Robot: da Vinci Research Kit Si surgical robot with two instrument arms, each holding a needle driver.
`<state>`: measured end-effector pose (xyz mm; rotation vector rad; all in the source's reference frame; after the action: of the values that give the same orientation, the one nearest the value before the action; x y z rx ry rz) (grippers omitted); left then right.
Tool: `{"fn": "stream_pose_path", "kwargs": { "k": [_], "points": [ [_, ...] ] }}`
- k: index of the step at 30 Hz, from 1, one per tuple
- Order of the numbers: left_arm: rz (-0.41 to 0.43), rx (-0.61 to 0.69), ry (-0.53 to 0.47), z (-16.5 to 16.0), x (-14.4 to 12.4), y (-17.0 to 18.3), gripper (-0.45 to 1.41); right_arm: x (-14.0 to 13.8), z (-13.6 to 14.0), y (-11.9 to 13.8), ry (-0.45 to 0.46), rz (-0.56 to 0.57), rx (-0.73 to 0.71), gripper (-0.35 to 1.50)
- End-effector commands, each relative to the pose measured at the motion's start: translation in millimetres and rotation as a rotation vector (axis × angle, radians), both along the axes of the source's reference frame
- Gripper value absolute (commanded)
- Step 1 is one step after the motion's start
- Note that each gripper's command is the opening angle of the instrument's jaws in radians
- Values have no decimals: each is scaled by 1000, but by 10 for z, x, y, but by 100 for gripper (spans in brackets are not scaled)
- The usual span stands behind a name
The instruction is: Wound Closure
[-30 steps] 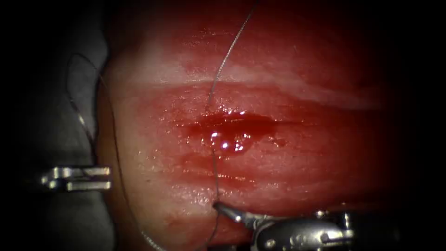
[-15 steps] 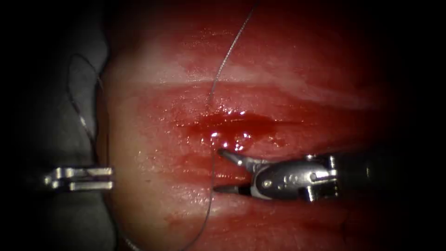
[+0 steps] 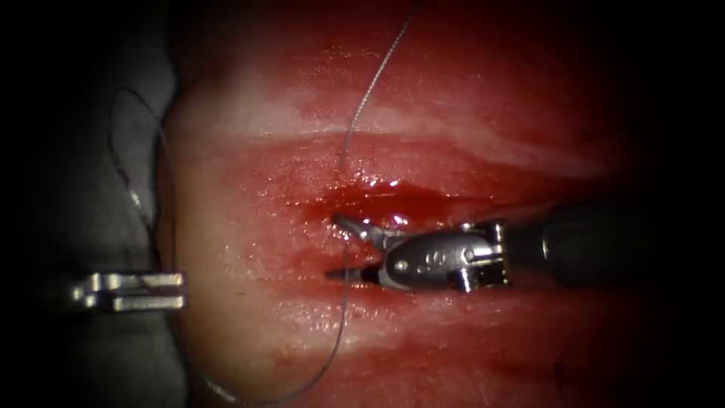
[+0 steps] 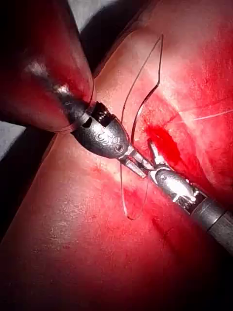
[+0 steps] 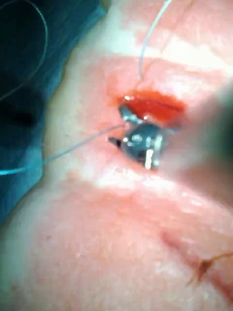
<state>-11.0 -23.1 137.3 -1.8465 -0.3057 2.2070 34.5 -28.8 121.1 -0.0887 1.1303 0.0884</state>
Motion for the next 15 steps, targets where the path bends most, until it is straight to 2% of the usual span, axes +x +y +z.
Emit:
{"fn": "stream_pose_path", "kwargs": {
  "k": [1, 2, 5, 9, 15],
  "points": [
    [1, 5, -1, 6, -5, -11, -45, -6, 2, -8, -13, 22, -1, -35],
    [1, 5, -1, 6, -5, -11, -45, -11, 0, -6, -32, 59, -6, -35],
    [1, 5, -1, 5, -5, -11, -45, -25, -11, -3, -70, 76, -60, -35],
    [0, 5, 0, 6, -6, -11, -45, -31, -27, -5, -62, 77, -76, -35],
    [0, 5, 0, 6, -7, -11, -45, -25, -70, -35, -27, 49, -80, -35]
  ]
}}
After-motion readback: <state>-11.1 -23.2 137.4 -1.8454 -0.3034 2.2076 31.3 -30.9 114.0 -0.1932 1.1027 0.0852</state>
